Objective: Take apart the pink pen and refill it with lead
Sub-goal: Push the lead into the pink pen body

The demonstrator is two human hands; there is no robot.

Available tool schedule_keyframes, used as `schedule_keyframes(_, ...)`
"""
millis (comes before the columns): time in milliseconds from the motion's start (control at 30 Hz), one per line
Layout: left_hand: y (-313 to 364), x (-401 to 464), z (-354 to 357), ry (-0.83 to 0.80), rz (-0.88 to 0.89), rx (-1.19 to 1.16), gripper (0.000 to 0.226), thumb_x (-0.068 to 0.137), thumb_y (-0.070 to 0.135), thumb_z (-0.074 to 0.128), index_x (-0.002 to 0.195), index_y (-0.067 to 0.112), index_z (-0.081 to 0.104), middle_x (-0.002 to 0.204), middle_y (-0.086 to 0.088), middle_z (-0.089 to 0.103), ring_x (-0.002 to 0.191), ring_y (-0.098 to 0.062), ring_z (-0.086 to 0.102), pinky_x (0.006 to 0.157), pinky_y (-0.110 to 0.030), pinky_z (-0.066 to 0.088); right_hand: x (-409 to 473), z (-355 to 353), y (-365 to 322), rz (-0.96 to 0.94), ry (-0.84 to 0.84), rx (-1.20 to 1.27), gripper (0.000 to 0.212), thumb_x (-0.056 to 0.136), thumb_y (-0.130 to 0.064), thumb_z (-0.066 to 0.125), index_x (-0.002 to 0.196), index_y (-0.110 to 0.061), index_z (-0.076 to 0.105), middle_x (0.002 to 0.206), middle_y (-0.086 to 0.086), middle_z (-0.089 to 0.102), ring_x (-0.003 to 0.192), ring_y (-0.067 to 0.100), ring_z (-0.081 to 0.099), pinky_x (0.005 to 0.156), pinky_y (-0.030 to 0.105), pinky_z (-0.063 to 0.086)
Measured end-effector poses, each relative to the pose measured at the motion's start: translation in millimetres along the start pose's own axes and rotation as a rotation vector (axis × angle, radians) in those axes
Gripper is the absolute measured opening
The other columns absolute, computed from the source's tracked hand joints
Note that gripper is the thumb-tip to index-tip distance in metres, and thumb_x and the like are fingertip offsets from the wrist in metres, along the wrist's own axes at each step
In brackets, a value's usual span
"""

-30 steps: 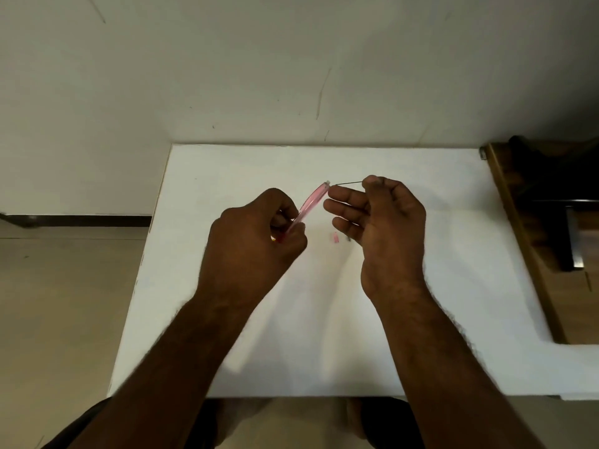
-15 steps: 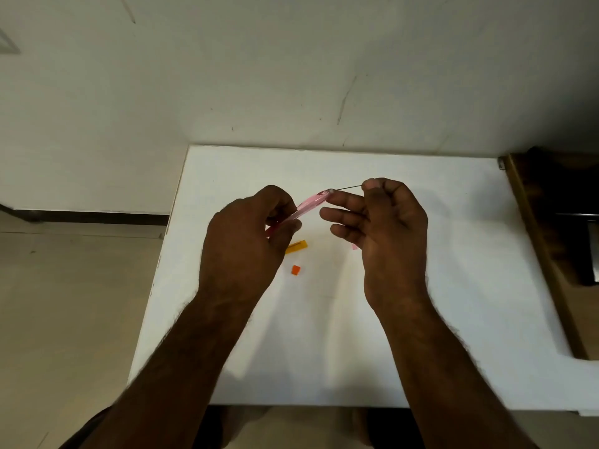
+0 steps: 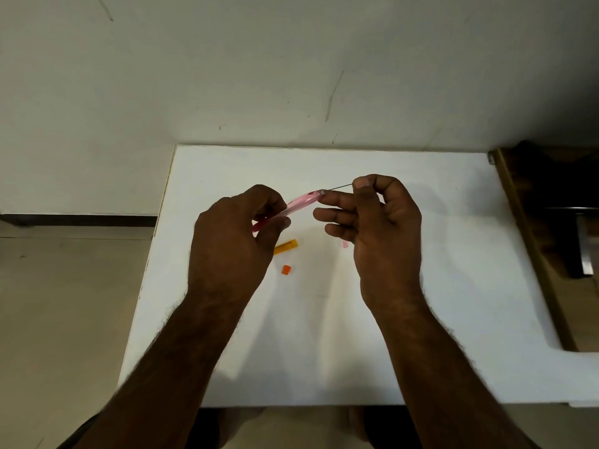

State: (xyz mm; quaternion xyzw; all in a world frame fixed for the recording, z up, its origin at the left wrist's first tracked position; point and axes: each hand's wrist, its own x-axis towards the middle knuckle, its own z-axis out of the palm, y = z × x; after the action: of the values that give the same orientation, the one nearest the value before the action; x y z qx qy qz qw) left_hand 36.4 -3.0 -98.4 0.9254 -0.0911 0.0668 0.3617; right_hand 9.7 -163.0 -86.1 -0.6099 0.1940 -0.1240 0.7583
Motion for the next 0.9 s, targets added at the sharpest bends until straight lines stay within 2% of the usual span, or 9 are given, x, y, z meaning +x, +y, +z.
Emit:
schedule_keyframes(300, 0.1, 1.0, -1.3, 0.039, 0.033, 0.026, 0.011, 0.093, 0.028, 0.066, 0.102, 0.024, 0.070, 0.091, 0.011, 0.073, 0.088, -0.014, 0.065, 0.077, -0.025, 0.042, 0.5, -1.6, 1.0, -0.021, -0.003, -0.039, 0.012, 0.106, -0.018, 0.054, 0.100, -0.009, 0.057, 0.087, 0.009, 0.081, 0.073, 0.027, 0.078, 0.061, 0.028, 0.059)
schedule_keyframes(533, -1.9, 1.5, -2.9, 0.046, 0.041, 0.014, 0.009, 0.093, 0.026, 0.066, 0.100, 0.025, 0.070, 0.089, 0.012, 0.073, 0.086, -0.016, 0.065, 0.076, -0.029, 0.048, -1.4, -0.1, 0.3, 0.029, -0.004, 0.033, 0.013, 0.108, -0.022, 0.050, 0.101, -0.014, 0.056, 0.088, 0.011, 0.081, 0.075, 0.029, 0.078, 0.062, 0.030, 0.058)
schedule_keyframes(900, -2.6, 1.5, -2.4, 0.034, 0.035, 0.012, 0.008, 0.092, 0.026, 0.067, 0.099, 0.025, 0.070, 0.089, 0.013, 0.072, 0.086, -0.016, 0.065, 0.077, -0.030, 0.048, -1.2, -0.3, 0.1, 0.066, -0.008, 0.053, 0.012, 0.109, -0.022, 0.049, 0.101, -0.015, 0.054, 0.089, 0.012, 0.081, 0.075, 0.030, 0.078, 0.061, 0.029, 0.056)
